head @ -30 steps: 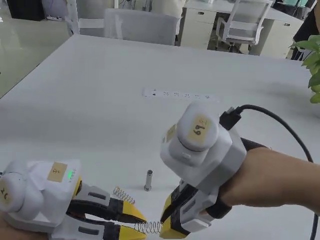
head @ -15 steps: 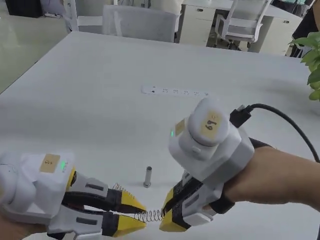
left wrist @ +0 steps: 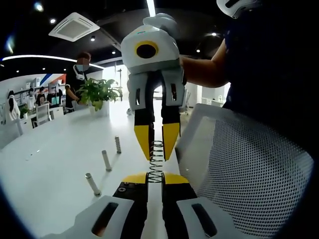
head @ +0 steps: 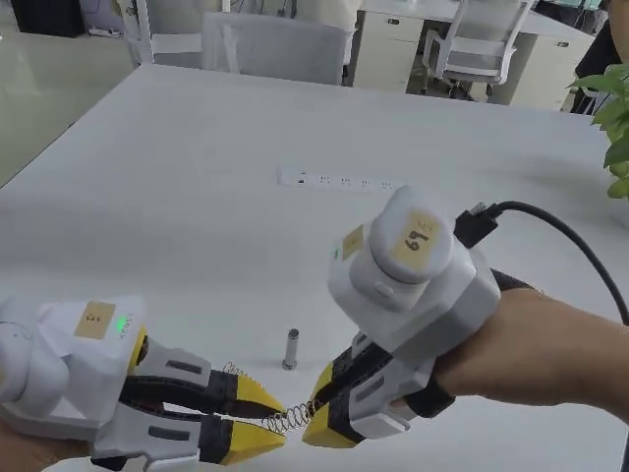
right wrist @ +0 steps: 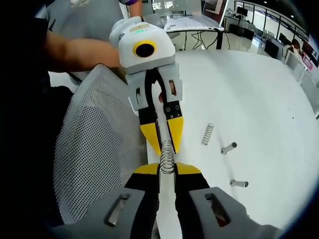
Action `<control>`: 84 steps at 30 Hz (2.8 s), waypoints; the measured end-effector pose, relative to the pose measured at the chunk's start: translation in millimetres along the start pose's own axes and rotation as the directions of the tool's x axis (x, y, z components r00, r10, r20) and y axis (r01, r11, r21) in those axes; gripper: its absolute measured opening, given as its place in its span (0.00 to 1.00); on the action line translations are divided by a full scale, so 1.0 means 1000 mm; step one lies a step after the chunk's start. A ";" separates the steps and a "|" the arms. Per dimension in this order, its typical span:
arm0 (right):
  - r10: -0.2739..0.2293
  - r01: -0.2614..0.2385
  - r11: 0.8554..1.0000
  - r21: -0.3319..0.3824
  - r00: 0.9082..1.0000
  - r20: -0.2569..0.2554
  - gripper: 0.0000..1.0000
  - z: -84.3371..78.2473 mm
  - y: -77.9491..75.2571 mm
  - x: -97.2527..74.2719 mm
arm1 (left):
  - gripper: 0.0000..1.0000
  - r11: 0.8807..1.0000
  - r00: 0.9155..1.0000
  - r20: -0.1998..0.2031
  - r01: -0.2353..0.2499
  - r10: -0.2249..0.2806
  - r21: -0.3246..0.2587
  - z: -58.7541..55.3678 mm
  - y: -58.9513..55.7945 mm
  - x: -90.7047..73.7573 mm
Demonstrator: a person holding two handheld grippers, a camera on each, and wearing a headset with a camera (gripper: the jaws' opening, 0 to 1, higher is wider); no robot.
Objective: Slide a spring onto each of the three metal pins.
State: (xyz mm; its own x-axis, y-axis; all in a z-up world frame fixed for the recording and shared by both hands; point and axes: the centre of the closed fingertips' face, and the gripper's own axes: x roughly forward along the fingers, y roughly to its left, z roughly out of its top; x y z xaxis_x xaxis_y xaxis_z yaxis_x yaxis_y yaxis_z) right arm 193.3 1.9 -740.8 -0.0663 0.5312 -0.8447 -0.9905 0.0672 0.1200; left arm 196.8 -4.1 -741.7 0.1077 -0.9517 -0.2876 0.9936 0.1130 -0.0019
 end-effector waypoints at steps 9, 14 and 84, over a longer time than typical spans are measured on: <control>-0.007 0.007 0.999 -0.049 1.000 0.008 0.08 0.018 0.002 -0.002 | 0.02 1.000 1.000 0.000 0.015 -0.015 0.001 0.002 -0.001 0.002; -0.008 0.007 0.997 -0.075 1.000 -0.012 0.08 0.022 0.003 -0.001 | 0.02 1.000 1.000 0.001 0.019 -0.019 0.001 0.002 -0.001 0.003; -0.273 0.284 0.957 0.065 0.952 -0.137 0.08 -0.045 -0.125 -0.043 | 0.63 0.948 0.959 -0.030 -0.282 0.281 -0.147 -0.040 0.043 -0.042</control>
State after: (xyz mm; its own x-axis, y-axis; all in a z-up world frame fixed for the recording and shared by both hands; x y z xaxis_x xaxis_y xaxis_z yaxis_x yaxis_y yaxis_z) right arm 314.6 -67.1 -743.2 0.1909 0.3714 -0.9086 -0.9585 0.2700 -0.0911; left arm 233.5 52.3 -768.3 0.3815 -0.8724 -0.3056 0.9064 0.4179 -0.0613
